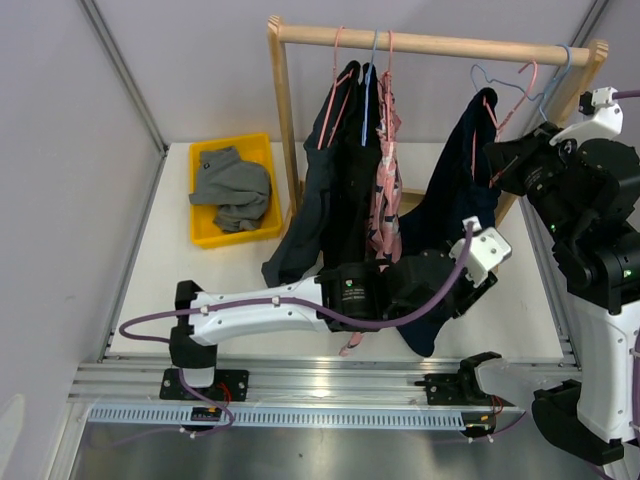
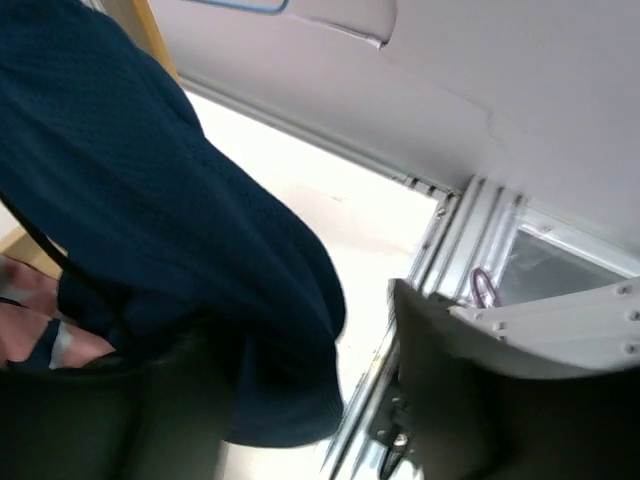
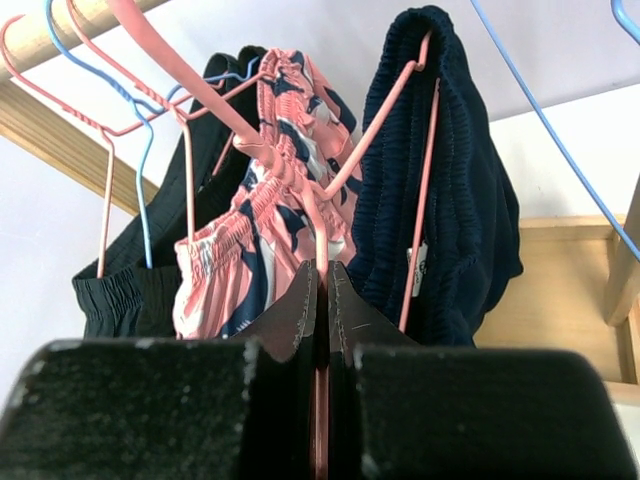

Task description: Remove the shorts from the hanger

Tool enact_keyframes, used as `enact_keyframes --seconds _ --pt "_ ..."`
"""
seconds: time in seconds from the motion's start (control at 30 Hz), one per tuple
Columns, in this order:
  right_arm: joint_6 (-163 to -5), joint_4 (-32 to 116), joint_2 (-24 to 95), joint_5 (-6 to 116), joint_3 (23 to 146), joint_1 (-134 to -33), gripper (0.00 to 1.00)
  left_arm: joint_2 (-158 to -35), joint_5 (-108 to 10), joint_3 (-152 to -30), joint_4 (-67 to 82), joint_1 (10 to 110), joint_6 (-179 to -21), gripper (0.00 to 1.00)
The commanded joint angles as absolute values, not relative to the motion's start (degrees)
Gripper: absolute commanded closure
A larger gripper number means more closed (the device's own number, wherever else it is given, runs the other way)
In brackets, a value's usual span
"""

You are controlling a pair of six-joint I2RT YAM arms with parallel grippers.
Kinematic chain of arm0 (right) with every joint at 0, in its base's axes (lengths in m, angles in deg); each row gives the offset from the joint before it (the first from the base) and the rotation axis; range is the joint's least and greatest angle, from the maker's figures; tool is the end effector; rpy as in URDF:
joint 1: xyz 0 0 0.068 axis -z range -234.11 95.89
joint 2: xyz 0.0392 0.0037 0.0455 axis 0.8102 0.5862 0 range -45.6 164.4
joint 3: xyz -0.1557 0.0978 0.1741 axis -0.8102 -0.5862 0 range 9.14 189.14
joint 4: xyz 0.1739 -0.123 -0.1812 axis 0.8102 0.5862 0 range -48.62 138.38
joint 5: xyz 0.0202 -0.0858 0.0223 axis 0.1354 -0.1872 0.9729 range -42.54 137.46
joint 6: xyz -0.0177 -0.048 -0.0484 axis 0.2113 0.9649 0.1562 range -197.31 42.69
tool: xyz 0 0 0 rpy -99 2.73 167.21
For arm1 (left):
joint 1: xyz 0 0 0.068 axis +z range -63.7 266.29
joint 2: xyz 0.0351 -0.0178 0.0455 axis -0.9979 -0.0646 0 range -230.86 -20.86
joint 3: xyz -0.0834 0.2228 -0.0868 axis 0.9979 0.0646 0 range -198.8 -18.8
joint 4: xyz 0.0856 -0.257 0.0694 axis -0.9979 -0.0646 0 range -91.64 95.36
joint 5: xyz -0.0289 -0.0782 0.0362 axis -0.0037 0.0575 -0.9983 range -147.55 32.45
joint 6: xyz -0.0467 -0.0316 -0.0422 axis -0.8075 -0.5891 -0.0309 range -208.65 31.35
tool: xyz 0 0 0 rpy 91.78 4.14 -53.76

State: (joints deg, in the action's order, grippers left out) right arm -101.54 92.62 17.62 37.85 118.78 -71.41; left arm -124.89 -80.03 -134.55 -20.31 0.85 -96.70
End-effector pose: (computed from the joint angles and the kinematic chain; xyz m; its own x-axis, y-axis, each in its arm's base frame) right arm 0.1740 0.0441 0.5529 -0.1283 0.3838 -0.9144 -0.0897 0.9138 0.3962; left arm 0.0576 -0.4460 0.4317 -0.1438 0.1759 -0.9739 0.8802 0.4725 -0.0447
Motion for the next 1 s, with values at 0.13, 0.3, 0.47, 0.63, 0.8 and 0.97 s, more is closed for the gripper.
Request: enact_keyframes --seconds 0.13,0.3,0.47,0.63,0.8,0.97 --pt "-102.97 89.37 16.54 38.23 122.61 -71.69 1.0 -126.59 -83.47 -135.88 -19.07 0.78 -96.82 0.98" --pt "-102.27 89.54 17.51 37.09 123.48 -71.69 1.0 -122.83 -84.0 -131.06 -19.08 -0.01 -99.01 1.0" --pt "-100.78 89.89 19.44 35.24 125.94 -71.6 1.0 -115.97 -87.78 -120.52 -17.58 -5.01 -101.92 1.0" --pt "-100.16 89.54 21.2 34.8 127.26 -71.34 1.0 -110.78 -91.56 -113.3 -17.23 -10.73 -106.13 1.0" --pt "-100.25 89.45 22.08 34.89 127.44 -70.99 1.0 -109.72 -94.9 -108.55 -17.84 -15.39 -110.0 1.0" --pt "-100.86 91.03 21.9 36.2 127.79 -70.64 1.0 -110.5 -95.52 -105.46 -16.27 -16.1 -111.15 1.0"
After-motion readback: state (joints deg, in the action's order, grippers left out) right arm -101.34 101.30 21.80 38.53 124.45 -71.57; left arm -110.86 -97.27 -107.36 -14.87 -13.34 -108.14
